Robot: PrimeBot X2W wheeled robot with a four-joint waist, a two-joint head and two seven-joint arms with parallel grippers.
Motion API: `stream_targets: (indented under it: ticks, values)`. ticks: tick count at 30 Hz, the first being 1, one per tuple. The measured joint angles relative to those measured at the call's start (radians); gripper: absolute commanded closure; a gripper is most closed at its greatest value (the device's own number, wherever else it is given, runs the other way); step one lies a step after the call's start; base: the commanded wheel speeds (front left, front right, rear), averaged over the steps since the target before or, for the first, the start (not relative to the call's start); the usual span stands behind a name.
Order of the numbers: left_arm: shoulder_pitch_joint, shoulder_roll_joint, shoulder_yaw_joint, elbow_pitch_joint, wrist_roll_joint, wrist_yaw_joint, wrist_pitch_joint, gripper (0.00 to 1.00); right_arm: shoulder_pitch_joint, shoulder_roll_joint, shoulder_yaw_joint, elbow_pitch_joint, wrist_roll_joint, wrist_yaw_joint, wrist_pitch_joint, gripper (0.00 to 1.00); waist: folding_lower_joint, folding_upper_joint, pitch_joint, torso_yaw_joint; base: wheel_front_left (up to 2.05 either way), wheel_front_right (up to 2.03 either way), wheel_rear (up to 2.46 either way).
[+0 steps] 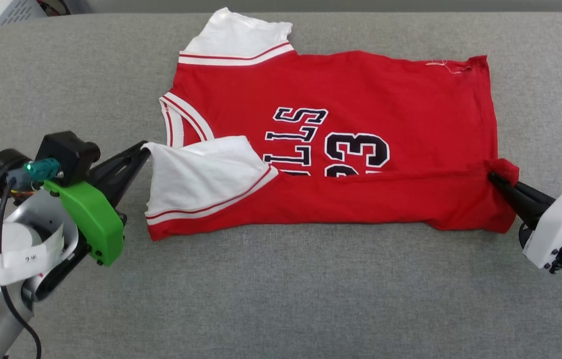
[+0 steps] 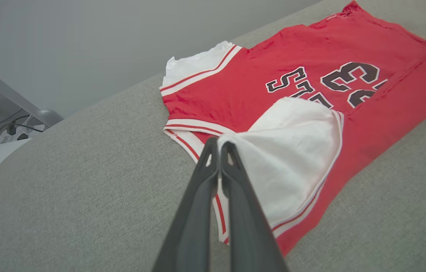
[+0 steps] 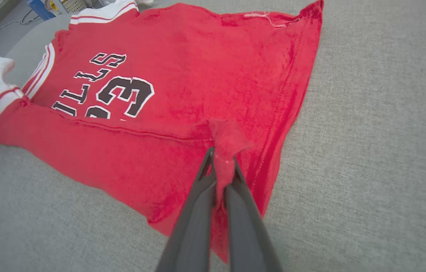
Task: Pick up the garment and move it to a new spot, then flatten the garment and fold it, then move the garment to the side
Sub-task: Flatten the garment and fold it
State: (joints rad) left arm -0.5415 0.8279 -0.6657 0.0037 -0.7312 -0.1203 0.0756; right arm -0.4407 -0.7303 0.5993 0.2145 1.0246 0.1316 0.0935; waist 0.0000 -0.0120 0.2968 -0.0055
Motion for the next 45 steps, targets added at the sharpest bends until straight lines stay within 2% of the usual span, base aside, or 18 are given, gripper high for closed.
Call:
stream_targets:
  ticks: [7, 13, 14, 15, 21, 27, 33, 38, 42, 45]
  values:
    - [-0.119, -0.015, -0.084, 0.101, -0.002, -0.007, 0.014, 1.0, -0.082, 0.037, 0.035, 0.054, -0.019, 0.0, 0.027, 1.0, 0.0001, 0.0, 0.067, -0.024, 0.0, 0.0, 0.0]
    - [-0.187, -0.027, -0.158, 0.18, -0.018, -0.007, -0.02, 1.0, -0.122, 0.059, 0.073, 0.097, -0.025, 0.0, 0.027, 1.0, 0.0001, 0.0, 0.101, -0.043, 0.0, 0.0, 0.0]
    - [-0.198, -0.033, -0.162, 0.205, -0.017, -0.008, -0.037, 0.55, -0.127, 0.061, 0.08, 0.105, -0.026, 0.0, 0.025, 0.1, 0.0001, 0.0, 0.104, -0.044, 0.0, 0.0, 0.0]
    - [-0.208, -0.043, -0.164, 0.235, -0.015, -0.008, -0.051, 0.0, -0.131, 0.064, 0.086, 0.109, -0.024, 0.0, 0.025, 0.0, 0.0001, 0.0, 0.104, -0.045, 0.0, 0.0, 0.0]
    - [-0.218, -0.111, -0.169, 0.366, -0.027, -0.006, -0.121, 0.0, -0.141, 0.071, 0.089, 0.17, -0.023, 0.0, -0.016, 0.0, 0.0001, 0.0, 0.075, -0.039, 0.0, 0.0, 0.0]
    - [-0.164, -0.15, -0.099, 0.411, -0.098, 0.082, -0.237, 0.0, -0.128, 0.088, 0.012, 0.233, 0.008, 0.0, -0.036, 0.0, 0.0001, 0.0, 0.019, -0.03, 0.0, 0.0, 0.0]
    - [-0.056, -0.147, -0.067, 0.333, -0.132, 0.139, -0.284, 0.0, -0.082, 0.083, -0.04, 0.204, -0.09, 0.0, -0.02, 0.0, 0.0001, 0.0, -0.038, -0.017, 0.0, 0.0, 0.0]
    - [0.037, -0.124, -0.047, 0.218, -0.172, 0.217, -0.273, 0.0, -0.026, 0.117, -0.172, 0.174, -0.209, 0.0, 0.093, 0.0, -0.0001, 0.0, -0.079, -0.006, 0.0, 0.0, 0.0]
    - [0.125, -0.102, -0.047, 0.111, -0.238, 0.29, -0.188, 0.0, 0.055, 0.198, -0.333, 0.124, -0.362, 0.0, 0.25, 0.0, -0.0001, 0.0, -0.101, 0.002, 0.0, 0.0, 0.0]
    - [0.178, -0.09, -0.049, 0.032, -0.271, 0.346, -0.131, 0.0, 0.123, 0.28, -0.47, 0.038, -0.494, 0.0, 0.381, 0.0, -0.0001, 0.0, -0.101, 0.008, 0.0, 0.0, 0.0]
